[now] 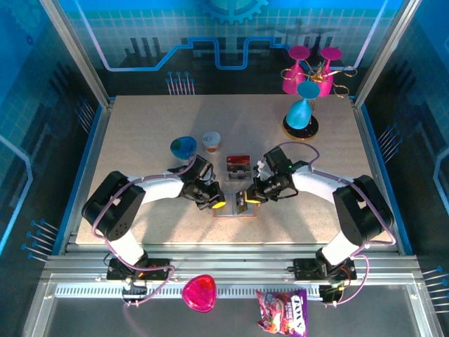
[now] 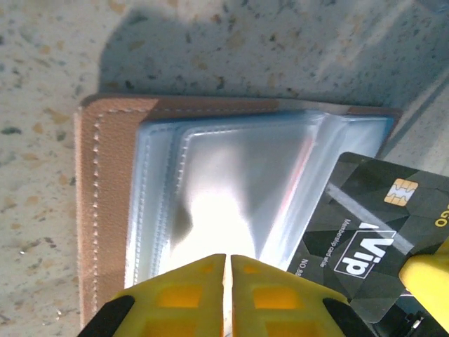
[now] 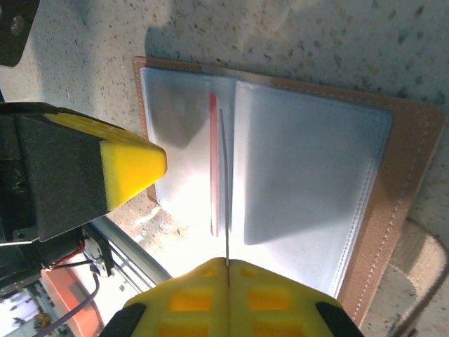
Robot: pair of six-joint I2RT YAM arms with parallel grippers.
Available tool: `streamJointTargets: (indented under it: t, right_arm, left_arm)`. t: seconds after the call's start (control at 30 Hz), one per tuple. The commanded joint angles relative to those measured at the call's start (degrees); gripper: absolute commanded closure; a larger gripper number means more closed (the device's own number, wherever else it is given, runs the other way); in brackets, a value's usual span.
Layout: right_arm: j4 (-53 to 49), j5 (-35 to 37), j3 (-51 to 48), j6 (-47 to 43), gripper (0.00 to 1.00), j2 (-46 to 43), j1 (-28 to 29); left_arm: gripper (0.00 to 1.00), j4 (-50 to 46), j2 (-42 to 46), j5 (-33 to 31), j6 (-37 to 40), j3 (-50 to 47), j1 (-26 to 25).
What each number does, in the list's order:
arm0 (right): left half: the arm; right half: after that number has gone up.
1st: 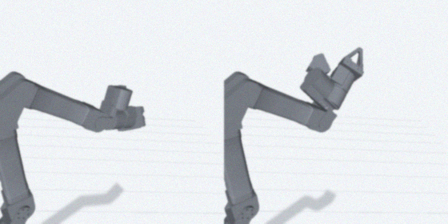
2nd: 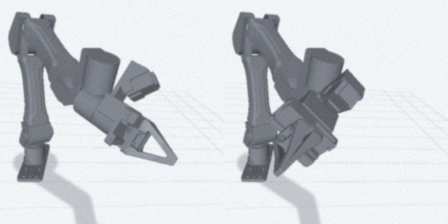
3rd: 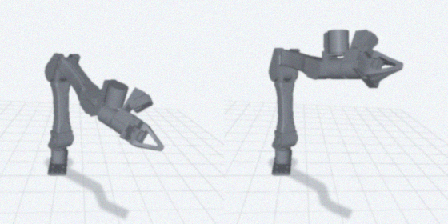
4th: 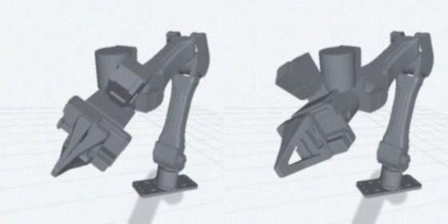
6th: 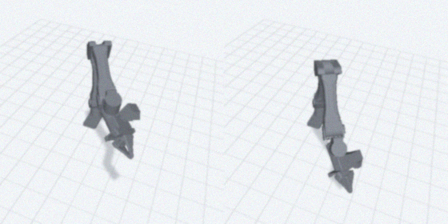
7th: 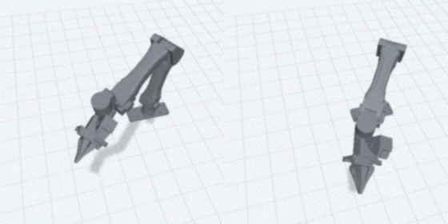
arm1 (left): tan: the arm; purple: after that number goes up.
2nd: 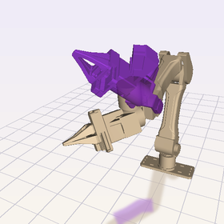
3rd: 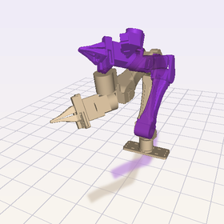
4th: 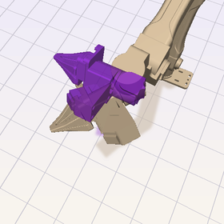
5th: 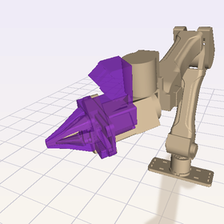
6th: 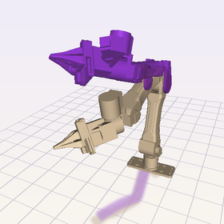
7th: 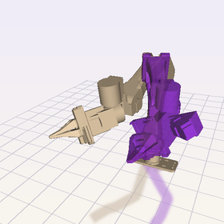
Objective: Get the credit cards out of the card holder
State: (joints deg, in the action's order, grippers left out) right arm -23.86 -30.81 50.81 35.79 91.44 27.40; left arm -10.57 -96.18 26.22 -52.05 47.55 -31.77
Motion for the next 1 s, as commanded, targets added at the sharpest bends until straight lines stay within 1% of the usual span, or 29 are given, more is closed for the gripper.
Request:
streamJointTargets:
  t: [0.0, 0.13, 0.27, 0.37, 0.47, 0.63, 0.73, 0.83, 0.97]
  right_arm:
    - [-8.74, 3.0, 4.72, -6.36, 1.0, -1.35, -0.5]
    - [-17.26, 6.71, 10.07, -16.15, 1.0, -1.11, 0.54]
    - [-24.72, 17.15, 15.46, -28.76, 1.0, -0.75, 4.84]
    - [-28.17, 23.07, 18.33, -38.18, 1.0, -0.14, 8.51]
    - [-31.56, 25.84, 20.44, -47.85, 1.0, 0.85, 11.73]
    - [-37.92, 27.32, 25.1, -59.91, 1.0, 4.25, 13.71]
    - [-40.75, 29.67, 27.1, -66.7, 1.0, 5.97, 15.1]
    - [-42.13, 31.6, 30.01, -70.7, 1.0, 7.61, 15.3]
    - [-44.51, 32.28, 35.11, -75.26, 1.0, 10.71, 14.93]
  left_arm:
    - [0.9, -2.33, 2.91, 0.08, 0.43, 2.04, 0.52]
    - [0.89, -3.19, 4.18, -0.44, 0.55, 2.6, 0.96]
    - [0.89, -3.82, 5.19, -0.74, 1.07, 2.41, 1.98]
    - [0.89, -4.25, 5.99, -0.73, 1.42, 1.97, 2.84]
    - [0.89, -4.72, 6.72, -0.98, 1.95, 1.56, 3.45]
    - [0.89, -4.73, 7.86, -1.22, 2.05, 0.41, 4.35]
    - [0.89, -4.72, 8.45, -1.17, 2.04, -0.32, 4.71]
    - [0.89, -4.68, 9.21, -1.18, 2.04, -1.23, 5.18]
    - [0.89, -3.81, 10.18, -0.76, 1.56, -2.93, 6.01]
